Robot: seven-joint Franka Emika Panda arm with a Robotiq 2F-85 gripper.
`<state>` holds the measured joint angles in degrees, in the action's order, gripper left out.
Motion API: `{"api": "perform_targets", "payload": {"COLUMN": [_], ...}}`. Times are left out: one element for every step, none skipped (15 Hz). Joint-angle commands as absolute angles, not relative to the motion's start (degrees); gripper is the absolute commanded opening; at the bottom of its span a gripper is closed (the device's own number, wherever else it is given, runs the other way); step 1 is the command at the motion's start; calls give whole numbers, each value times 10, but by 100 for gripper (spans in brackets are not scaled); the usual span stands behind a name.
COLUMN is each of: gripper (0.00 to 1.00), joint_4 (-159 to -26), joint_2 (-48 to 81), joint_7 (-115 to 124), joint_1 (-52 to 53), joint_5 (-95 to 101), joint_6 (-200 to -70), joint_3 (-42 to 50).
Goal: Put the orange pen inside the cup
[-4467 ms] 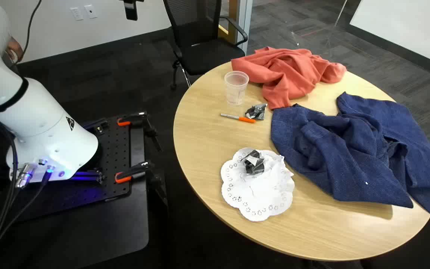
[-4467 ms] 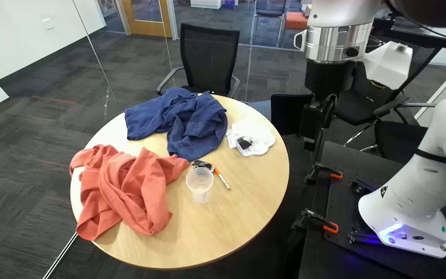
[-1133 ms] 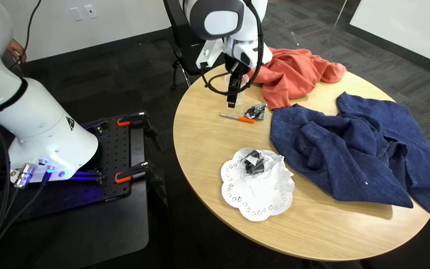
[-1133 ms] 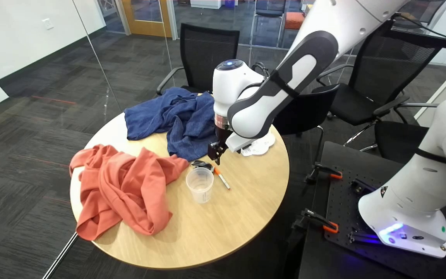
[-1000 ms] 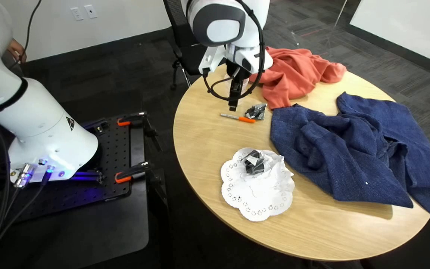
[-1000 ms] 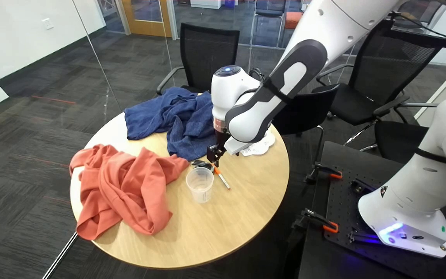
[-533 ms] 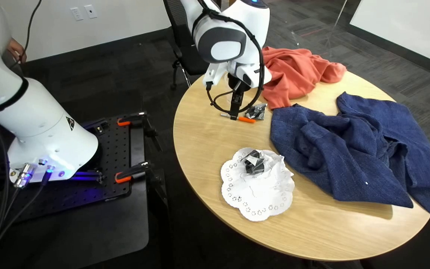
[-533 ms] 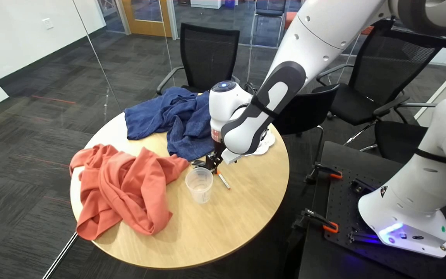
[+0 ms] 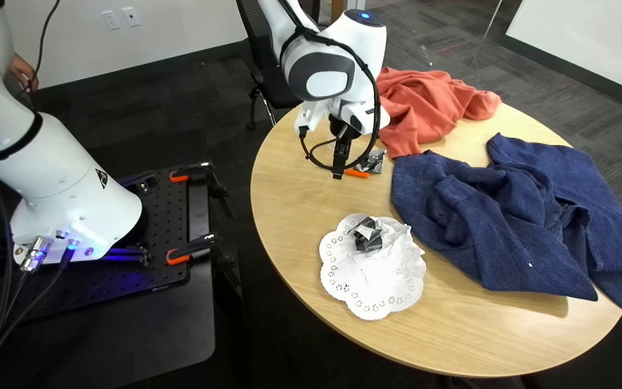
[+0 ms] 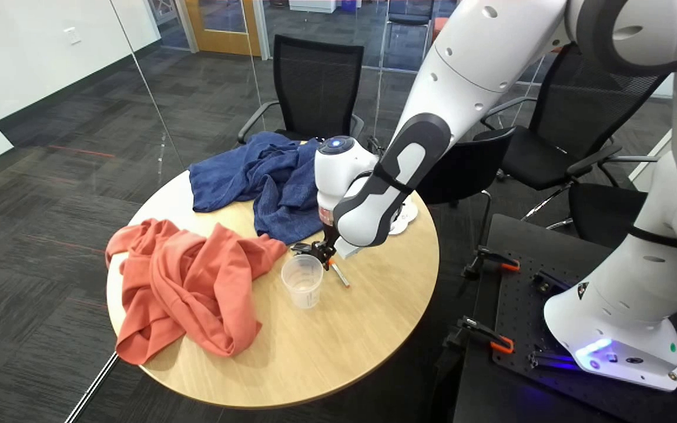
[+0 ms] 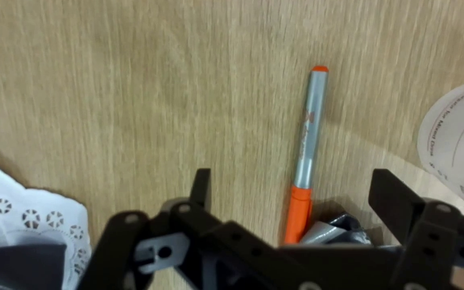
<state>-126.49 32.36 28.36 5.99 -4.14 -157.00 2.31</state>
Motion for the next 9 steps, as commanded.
{"api": "perform_targets", "payload": {"gripper": [100,100,100,100,100,100,100,100,100], "joint_4": [-1255,-1255,-1254,-1253,-1252,-1251,-1250,-1250,-1248], "joint_2": [342,346,350,353,357,360,362,364,368], "joint_7": [295,297,298,299,300,302,305,307,308], "joint_1": [91,97,102,106,110,114,116,118,121], "joint_5": [-49,-50,-51,-51,-52,-52,-53,-54,-54], "joint_6": [-1601,-1608,-1613,-1616,-1618,-1620,-1622,-1623,-1625], "joint_3": [49,53,58,62,66,70,73,75,77]}}
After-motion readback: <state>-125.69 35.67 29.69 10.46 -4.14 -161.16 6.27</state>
